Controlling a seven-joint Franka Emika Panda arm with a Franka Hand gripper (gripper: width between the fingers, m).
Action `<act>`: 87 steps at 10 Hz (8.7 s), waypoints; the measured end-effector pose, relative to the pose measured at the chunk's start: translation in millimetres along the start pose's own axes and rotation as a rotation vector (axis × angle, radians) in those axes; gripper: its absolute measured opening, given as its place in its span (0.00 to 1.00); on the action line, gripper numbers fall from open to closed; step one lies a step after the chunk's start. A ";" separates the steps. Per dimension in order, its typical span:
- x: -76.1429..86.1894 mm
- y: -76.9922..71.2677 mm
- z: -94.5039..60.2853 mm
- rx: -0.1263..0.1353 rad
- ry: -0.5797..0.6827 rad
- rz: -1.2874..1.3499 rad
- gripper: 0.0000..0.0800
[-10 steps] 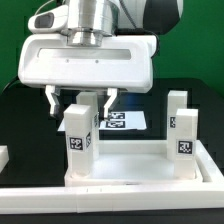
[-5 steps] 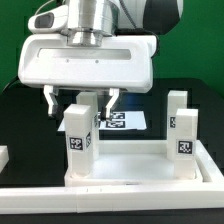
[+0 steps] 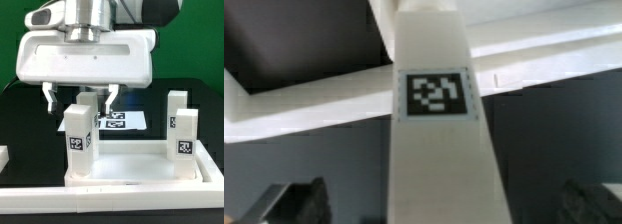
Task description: Assemble desk
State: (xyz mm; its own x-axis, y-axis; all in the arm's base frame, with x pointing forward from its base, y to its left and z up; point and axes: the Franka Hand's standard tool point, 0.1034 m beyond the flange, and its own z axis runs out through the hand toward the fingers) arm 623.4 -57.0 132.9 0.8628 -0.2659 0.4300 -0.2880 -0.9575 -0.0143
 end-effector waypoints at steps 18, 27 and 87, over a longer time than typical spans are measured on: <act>5.8 3.7 12.4 -0.092 -0.502 0.580 0.36; 7.2 -7.8 15.6 -0.231 -0.408 1.368 0.45; -3.4 -15.2 24.8 -0.201 -0.370 1.617 0.46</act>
Offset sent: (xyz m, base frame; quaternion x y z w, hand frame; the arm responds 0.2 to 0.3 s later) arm 0.0129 -0.0025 -0.0046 0.0239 -0.1590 0.0290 0.9866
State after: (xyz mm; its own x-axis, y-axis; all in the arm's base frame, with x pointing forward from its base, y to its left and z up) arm 635.1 -44.3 109.2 -0.3198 -0.9379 -0.1340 -0.9399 0.3319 -0.0801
